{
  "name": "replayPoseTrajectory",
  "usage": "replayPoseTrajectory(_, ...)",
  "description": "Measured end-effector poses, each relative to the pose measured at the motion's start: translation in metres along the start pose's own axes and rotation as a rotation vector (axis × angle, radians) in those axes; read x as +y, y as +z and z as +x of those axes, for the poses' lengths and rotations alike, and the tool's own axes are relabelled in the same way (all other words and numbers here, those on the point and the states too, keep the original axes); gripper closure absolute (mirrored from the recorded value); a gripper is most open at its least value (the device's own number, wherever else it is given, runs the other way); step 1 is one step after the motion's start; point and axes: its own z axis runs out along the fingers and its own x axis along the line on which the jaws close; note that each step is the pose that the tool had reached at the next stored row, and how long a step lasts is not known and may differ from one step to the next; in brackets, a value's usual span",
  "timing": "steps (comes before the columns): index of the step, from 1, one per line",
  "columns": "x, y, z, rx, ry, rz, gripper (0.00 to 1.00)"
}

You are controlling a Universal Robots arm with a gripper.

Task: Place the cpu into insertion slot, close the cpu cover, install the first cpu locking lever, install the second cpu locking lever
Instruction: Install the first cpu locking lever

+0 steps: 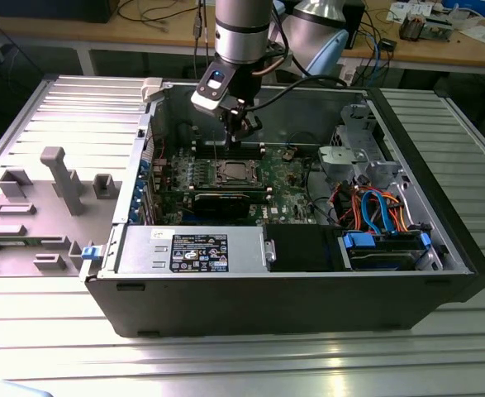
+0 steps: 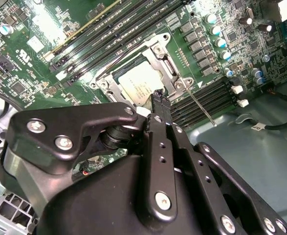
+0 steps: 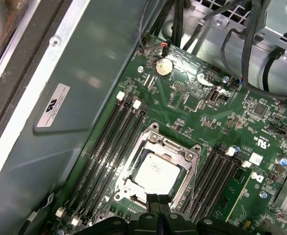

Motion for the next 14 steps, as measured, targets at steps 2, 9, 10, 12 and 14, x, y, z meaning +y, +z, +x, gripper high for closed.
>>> replayPoseTrajectory(2, -0.0005, 0.0000, 0.0001, -0.0001, -0.013, 0.0001, 0.89)
replayPoseTrajectory(9, -0.0008, 0.0000, 0.0001, -0.0003, -0.049, 0.0005, 0.89)
replayPoseTrajectory(10, -0.0008, 0.0000, 0.0002, -0.0003, -0.054, 0.0006, 0.89)
replayPoseTrajectory(12, -0.0010, 0.0000, 0.0003, -0.0003, -0.066, 0.0006, 0.89)
replayPoseTrajectory(14, -0.0010, 0.0000, 0.0003, -0.0003, -0.066, 0.0006, 0.89)
